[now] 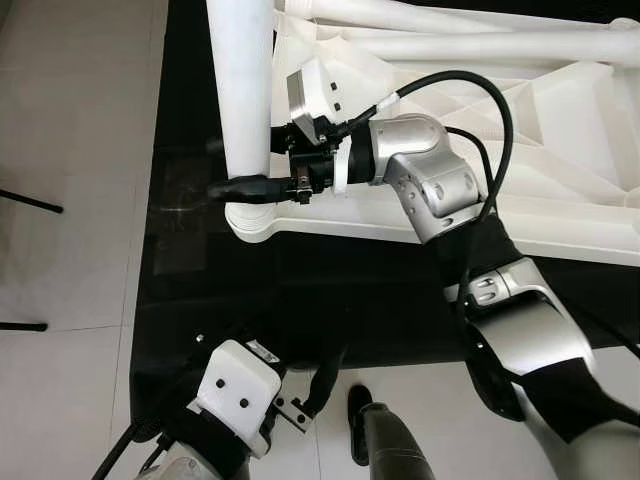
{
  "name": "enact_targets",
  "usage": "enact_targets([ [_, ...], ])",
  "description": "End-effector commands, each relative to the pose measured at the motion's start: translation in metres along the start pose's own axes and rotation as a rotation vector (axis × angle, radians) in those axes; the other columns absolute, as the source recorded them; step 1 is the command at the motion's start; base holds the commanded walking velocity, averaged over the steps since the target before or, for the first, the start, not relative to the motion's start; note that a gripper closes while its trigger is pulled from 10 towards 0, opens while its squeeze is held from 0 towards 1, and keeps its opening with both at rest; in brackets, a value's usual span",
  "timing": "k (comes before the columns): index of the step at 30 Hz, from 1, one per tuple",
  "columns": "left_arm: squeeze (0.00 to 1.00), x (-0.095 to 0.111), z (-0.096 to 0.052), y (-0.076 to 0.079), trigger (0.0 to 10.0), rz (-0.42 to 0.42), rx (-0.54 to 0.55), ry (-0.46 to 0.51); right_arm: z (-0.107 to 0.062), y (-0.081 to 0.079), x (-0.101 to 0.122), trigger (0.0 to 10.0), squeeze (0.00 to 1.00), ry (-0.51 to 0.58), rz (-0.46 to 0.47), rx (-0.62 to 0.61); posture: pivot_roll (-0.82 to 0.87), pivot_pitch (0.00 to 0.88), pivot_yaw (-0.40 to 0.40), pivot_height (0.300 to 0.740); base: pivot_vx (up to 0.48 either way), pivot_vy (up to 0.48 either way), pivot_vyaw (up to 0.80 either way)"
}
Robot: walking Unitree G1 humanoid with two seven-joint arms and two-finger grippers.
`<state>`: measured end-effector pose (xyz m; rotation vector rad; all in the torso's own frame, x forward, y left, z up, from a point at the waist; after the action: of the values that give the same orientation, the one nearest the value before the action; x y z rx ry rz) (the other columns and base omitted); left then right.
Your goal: Building children table
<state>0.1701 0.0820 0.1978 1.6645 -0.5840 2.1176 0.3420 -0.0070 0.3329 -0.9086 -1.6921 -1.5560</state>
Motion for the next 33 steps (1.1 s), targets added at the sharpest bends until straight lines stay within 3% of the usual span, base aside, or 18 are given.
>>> enact_targets([
  [1,0.0,-0.006,-0.003,0.003,10.0,-0.012,-0.001,-0.023,-0.001,-0.013,-0.029,0.0,0.0,-0.132,0.078,-0.044,-0.05,0.438,-0.077,0.74,0.0,0.0,0.0],
  [2,0.0,-0.006,-0.003,0.004,10.0,-0.013,-0.001,-0.023,-0.009,-0.016,-0.054,0.0,0.0,-0.306,0.123,-0.3,-0.06,0.437,-0.08,0.74,0.0,0.0,0.0],
  [3,0.0,-0.006,-0.003,0.004,10.0,-0.013,-0.001,-0.023,-0.009,-0.016,-0.054,0.0,0.0,-0.306,0.123,-0.3,-0.06,0.437,-0.08,0.74,0.0,0.0,0.0],
  [4,0.0,-0.006,-0.003,0.004,10.0,-0.014,-0.002,-0.023,-0.02,-0.02,-0.07,0.0,0.0,-0.438,0.135,-0.499,-0.06,0.437,-0.096,0.74,0.0,0.0,0.0],
  [5,0.0,-0.006,-0.003,0.004,10.0,-0.014,-0.002,-0.023,-0.02,-0.02,-0.07,0.0,0.0,-0.438,0.135,-0.499,-0.06,0.437,-0.096,0.74,0.0,0.0,0.0],
  [7,0.0,-0.006,-0.002,0.005,10.0,-0.013,-0.001,-0.022,-0.045,-0.072,-0.099,0.0,0.0,-0.575,0.288,-0.748,-0.04,0.44,-0.084,0.74,0.0,0.0,0.0],
  [8,0.0,-0.006,-0.002,0.005,10.0,-0.013,-0.001,-0.022,-0.045,-0.072,-0.099,0.0,0.0,-0.575,0.288,-0.748,-0.04,0.44,-0.084,0.74,0.0,0.0,0.0],
  [9,0.0,-0.006,-0.002,0.004,10.0,-0.012,-0.001,-0.023,-0.05,-0.089,-0.104,0.0,0.0,-0.589,0.345,-0.777,-0.04,0.44,-0.084,0.74,0.0,0.0,0.0],
  [10,0.0,-0.007,-0.002,0.004,10.0,-0.011,-0.001,-0.023,-0.052,-0.095,-0.106,0.0,0.0,-0.592,0.369,-0.803,-0.05,0.431,-0.084,0.74,0.0,0.0,0.0],
  [13,0.0,-0.01,0.0,0.003,10.0,-0.008,-0.002,-0.027,-0.044,-0.084,-0.106,0.0,0.0,-0.563,0.364,-0.828,-0.04,0.407,-0.079,0.74,0.0,0.0,0.0],
  [16,0.0,-0.01,0.0,0.003,10.0,-0.008,-0.003,-0.027,-0.043,-0.082,-0.106,0.0,0.0,-0.56,0.365,-0.828,-0.04,0.407,-0.079,0.74,0.0,0.0,0.0],
  [19,0.0,-0.012,0.001,0.002,10.0,-0.003,0.001,-0.026,-0.044,-0.069,-0.104,0.0,0.0,-0.549,0.364,-0.857,-0.04,0.39,-0.077,0.74,0.0,0.0,0.0],
  [25,0.0,-0.013,0.002,0.001,10.0,0.001,0.005,-0.022,-0.044,-0.057,-0.093,0.0,0.0,-0.533,0.376,-0.88,-0.05,0.383,-0.074,0.74,0.0,0.0,0.0],
  [27,0.0,-0.013,0.003,0.001,10.0,0.001,0.005,-0.02,-0.039,-0.051,-0.089,0.0,0.0,-0.494,0.374,-0.83,-0.05,0.383,-0.069,0.74,0.0,0.0,0.0],
  [30,0.0,-0.013,0.004,0.0,10.0,0.001,0.002,-0.015,-0.025,-0.027,-0.063,0.0,0.0,-0.304,0.256,-0.623,-0.04,0.385,-0.067,0.74,0.0,0.0,0.0],
  [33,0.0,-0.013,0.004,0.0,10.0,0.001,0.002,-0.015,-0.026,-0.022,-0.062,0.0,0.0,-0.304,0.235,-0.58,-0.04,0.388,-0.067,0.74,0.0,0.0,0.0],
])
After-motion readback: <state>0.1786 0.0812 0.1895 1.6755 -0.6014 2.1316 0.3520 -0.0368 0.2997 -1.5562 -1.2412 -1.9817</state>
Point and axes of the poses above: a point about 5 cm out from each wrist's last joint towards the gripper, its own z axis pointing out of the wrist towards the gripper, its own x axis along the axis of the wrist's last joint, y = z × x, the point moved 2 cm from there along z, pointing out of the wrist towards the gripper, and after that the axes turned 5 degrees about -z, right-handed, at the moved point
